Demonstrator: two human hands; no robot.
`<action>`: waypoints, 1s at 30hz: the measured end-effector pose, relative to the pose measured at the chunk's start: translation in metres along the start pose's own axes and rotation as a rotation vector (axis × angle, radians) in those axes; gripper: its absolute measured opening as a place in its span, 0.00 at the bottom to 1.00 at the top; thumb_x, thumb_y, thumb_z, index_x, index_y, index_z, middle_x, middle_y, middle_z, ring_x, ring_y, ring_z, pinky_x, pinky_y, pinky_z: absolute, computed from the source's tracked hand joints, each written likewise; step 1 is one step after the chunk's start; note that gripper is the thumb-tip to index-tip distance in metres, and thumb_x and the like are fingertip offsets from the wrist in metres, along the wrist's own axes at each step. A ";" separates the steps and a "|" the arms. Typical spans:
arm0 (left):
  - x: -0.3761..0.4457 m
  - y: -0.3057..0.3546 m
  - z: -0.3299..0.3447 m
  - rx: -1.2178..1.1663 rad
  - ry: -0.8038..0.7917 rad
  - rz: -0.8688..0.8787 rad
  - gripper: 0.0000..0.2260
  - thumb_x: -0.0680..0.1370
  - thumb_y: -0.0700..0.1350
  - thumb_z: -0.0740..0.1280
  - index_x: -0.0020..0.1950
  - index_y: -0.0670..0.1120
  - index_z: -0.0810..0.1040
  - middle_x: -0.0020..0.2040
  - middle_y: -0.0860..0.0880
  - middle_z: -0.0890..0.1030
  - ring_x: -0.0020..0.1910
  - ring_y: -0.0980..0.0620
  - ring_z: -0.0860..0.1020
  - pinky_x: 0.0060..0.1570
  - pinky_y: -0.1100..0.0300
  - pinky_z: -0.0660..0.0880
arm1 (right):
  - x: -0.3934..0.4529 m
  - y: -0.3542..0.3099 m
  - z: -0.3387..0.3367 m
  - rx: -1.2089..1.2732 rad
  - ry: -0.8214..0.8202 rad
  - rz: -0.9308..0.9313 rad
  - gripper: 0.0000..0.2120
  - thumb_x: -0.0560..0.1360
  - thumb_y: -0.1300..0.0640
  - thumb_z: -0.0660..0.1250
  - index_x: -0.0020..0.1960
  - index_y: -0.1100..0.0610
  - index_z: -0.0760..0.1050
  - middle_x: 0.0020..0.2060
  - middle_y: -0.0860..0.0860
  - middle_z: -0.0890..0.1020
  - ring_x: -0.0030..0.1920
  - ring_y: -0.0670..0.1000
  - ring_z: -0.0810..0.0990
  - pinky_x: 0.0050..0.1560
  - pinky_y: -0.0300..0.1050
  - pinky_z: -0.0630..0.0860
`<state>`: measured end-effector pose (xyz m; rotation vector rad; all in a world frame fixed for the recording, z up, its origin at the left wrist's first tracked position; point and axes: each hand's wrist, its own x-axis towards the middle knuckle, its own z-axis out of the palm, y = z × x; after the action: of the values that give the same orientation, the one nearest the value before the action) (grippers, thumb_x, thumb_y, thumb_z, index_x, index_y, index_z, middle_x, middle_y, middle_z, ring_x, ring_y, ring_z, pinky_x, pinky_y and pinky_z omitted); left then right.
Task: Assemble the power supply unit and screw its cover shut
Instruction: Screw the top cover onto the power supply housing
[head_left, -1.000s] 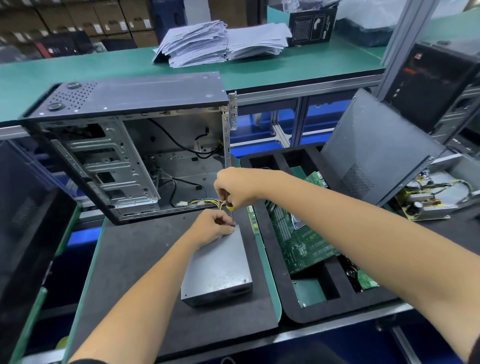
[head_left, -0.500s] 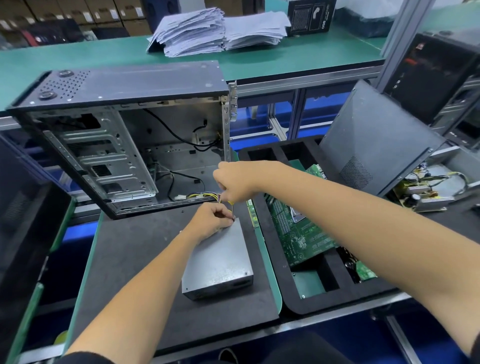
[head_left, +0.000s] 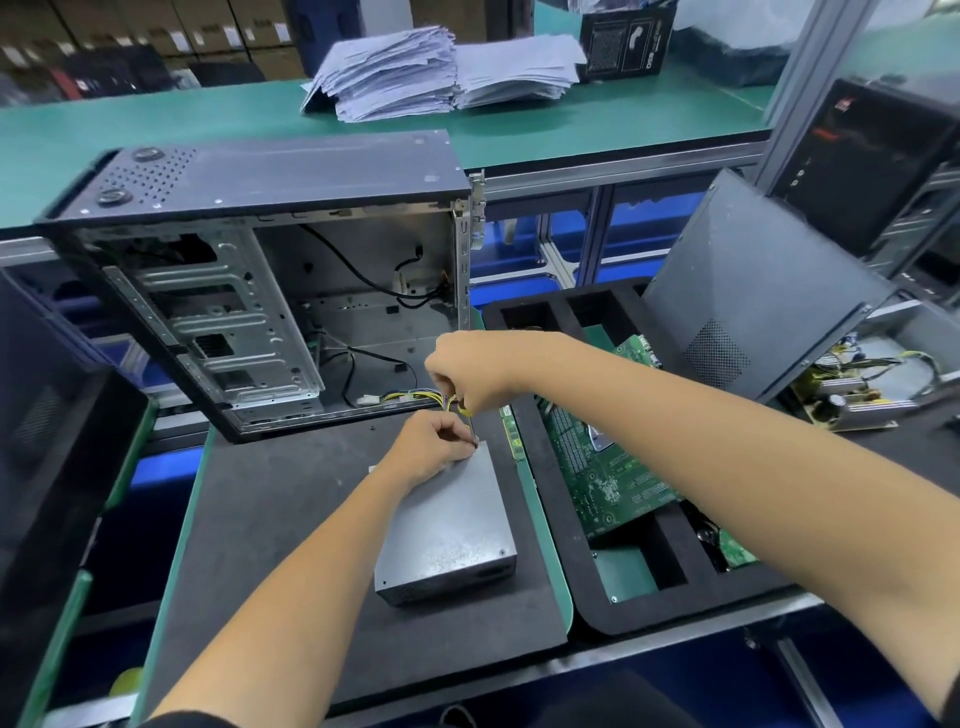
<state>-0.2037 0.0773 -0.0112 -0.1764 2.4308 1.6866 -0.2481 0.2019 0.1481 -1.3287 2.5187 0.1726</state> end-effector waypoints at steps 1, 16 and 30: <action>0.000 0.000 0.000 0.001 0.000 0.000 0.03 0.70 0.31 0.73 0.39 0.38 0.82 0.35 0.52 0.81 0.27 0.62 0.73 0.30 0.69 0.69 | -0.001 0.001 -0.001 -0.013 0.045 0.020 0.02 0.73 0.65 0.64 0.46 0.61 0.73 0.44 0.56 0.76 0.41 0.53 0.75 0.33 0.42 0.66; 0.000 -0.002 0.000 0.000 -0.003 -0.012 0.04 0.70 0.32 0.73 0.38 0.40 0.82 0.34 0.53 0.82 0.30 0.58 0.75 0.30 0.66 0.71 | -0.003 0.000 0.006 -0.064 0.105 0.100 0.15 0.77 0.58 0.65 0.35 0.59 0.62 0.34 0.51 0.66 0.30 0.49 0.68 0.26 0.41 0.59; 0.002 -0.003 0.001 -0.007 0.003 -0.002 0.07 0.69 0.31 0.73 0.36 0.42 0.81 0.37 0.50 0.83 0.34 0.56 0.76 0.35 0.64 0.73 | -0.006 -0.004 0.007 -0.117 0.153 0.121 0.09 0.81 0.54 0.57 0.44 0.57 0.67 0.37 0.53 0.67 0.33 0.52 0.67 0.28 0.43 0.60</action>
<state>-0.2047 0.0768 -0.0143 -0.1822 2.4268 1.6959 -0.2400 0.2058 0.1436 -1.2773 2.7576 0.2570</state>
